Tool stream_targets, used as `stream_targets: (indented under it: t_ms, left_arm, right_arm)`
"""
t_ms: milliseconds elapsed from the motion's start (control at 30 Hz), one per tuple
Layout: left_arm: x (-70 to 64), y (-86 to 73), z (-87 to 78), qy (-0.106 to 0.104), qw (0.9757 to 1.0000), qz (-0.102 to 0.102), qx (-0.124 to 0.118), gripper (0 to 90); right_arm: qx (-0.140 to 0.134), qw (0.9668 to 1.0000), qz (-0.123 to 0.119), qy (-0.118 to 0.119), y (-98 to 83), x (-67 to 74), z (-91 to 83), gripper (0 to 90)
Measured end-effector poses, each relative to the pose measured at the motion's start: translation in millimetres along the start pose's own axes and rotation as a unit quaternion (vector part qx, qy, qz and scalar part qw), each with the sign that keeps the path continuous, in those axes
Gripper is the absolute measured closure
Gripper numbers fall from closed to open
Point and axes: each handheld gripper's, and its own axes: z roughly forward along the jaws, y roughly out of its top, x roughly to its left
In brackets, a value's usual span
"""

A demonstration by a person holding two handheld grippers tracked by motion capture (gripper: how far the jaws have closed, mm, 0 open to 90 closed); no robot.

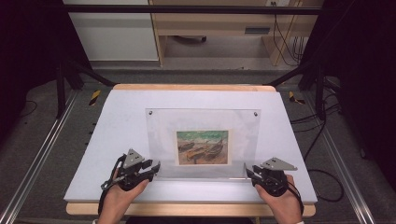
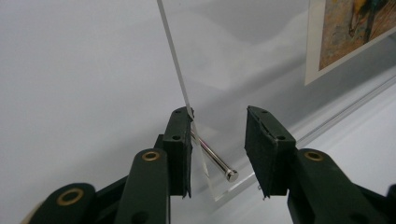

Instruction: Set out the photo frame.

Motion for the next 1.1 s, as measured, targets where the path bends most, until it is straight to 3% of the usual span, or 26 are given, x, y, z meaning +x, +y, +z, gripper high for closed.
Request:
stream_targets:
  t_ms: [467,733,933,1100]
  left_arm:
    - [0.7,-6.7,-3.0,-0.021,0.9996,0.002,0.021,64.9]
    - [1.5,-9.3,-4.6,-0.028,0.9995,0.001,0.018,65.3]
    - [6.1,-13.4,-10.3,-0.032,0.9992,-0.005,0.021,55.0]
    - [12.7,-16.1,-18.4,-0.020,0.9996,-0.004,0.017,49.7]
  right_arm:
    - [0.021,0.9998,-0.006,0.002,-7.0,3.9,-1.5,68.6]
    - [0.025,0.9996,-0.009,0.003,-9.3,4.1,-1.7,69.0]
    - [0.029,0.9995,-0.008,-0.003,-13.9,1.0,-7.2,63.6]
    - [0.023,0.9995,-0.001,-0.020,-18.6,-7.5,-14.0,62.8]
